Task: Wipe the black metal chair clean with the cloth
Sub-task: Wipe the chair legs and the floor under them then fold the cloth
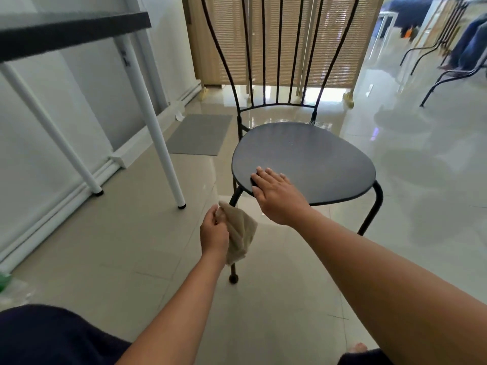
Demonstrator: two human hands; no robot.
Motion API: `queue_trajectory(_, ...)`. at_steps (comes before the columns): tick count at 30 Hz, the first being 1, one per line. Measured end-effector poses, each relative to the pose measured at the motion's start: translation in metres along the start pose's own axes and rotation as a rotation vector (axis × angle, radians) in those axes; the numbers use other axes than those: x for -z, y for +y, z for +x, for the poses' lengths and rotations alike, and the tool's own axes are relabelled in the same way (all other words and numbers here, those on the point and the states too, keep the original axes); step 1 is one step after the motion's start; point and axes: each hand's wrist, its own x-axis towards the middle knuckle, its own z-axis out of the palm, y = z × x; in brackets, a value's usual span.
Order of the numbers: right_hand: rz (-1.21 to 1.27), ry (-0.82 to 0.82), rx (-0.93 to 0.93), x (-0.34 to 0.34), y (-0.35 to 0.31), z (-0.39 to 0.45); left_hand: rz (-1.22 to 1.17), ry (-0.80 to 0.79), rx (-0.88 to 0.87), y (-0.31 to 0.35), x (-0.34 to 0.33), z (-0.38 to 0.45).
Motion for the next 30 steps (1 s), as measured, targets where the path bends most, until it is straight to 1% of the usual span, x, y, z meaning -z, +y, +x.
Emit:
queue_trajectory(2,-0.052,0.075,0.099,-0.005,-0.003,-0.016,0.046,-0.018,-0.041,0.007,0.007,-0.002)
queue_trajectory(4,-0.076,0.235,0.200,-0.020,-0.007,-0.043,0.115,-0.030,-0.085,0.014,0.013,-0.001)
queue_trajectory(5,-0.056,0.332,0.213,-0.030,-0.008,-0.056,0.159,-0.039,-0.107,0.017,0.015,0.000)
queue_trajectory(6,-0.030,0.406,0.204,-0.043,-0.008,-0.065,0.199,-0.052,-0.130,0.021,0.017,-0.001)
queue_trajectory(7,-0.007,0.447,0.179,-0.054,-0.010,-0.071,0.234,-0.058,-0.160,0.026,0.019,-0.002)
queue_trajectory(11,0.115,0.535,0.054,-0.067,-0.027,-0.063,0.281,-0.103,-0.264,0.041,0.025,-0.012)
queue_trajectory(14,0.151,0.605,0.099,-0.075,-0.030,-0.072,0.249,-0.215,-0.296,0.054,0.027,-0.023)
queue_trajectory(15,0.175,0.596,0.106,-0.079,-0.027,-0.077,0.237,-0.270,-0.297,0.057,0.027,-0.026)
queue_trajectory(16,0.228,0.549,0.083,-0.082,-0.023,-0.081,0.233,-0.335,-0.290,0.059,0.026,-0.028)
queue_trajectory(17,0.318,0.475,0.020,-0.083,-0.020,-0.086,0.246,-0.405,-0.283,0.062,0.024,-0.030)
queue_trajectory(19,0.595,0.279,-0.185,-0.078,-0.013,-0.090,0.300,-0.537,-0.268,0.068,0.012,-0.035)
queue_trajectory(20,0.738,0.194,-0.272,-0.073,-0.008,-0.089,0.316,-0.582,-0.256,0.069,0.004,-0.036)
queue_trajectory(22,0.963,0.066,-0.384,-0.067,0.010,-0.089,0.318,-0.611,-0.225,0.069,-0.012,-0.038)
queue_trajectory(23,0.993,0.027,-0.432,-0.065,0.020,-0.090,0.307,-0.611,-0.219,0.067,-0.019,-0.037)
queue_trajectory(25,0.958,0.013,-0.523,-0.066,0.040,-0.095,0.302,-0.608,-0.209,0.056,-0.032,-0.032)
queue_trajectory(28,0.931,0.010,-0.633,-0.085,0.072,-0.109,0.461,-0.627,-0.178,0.021,-0.047,-0.023)
queue_trajectory(30,0.939,-0.035,-0.681,-0.102,0.092,-0.118,0.545,-0.625,-0.178,-0.010,-0.059,-0.017)
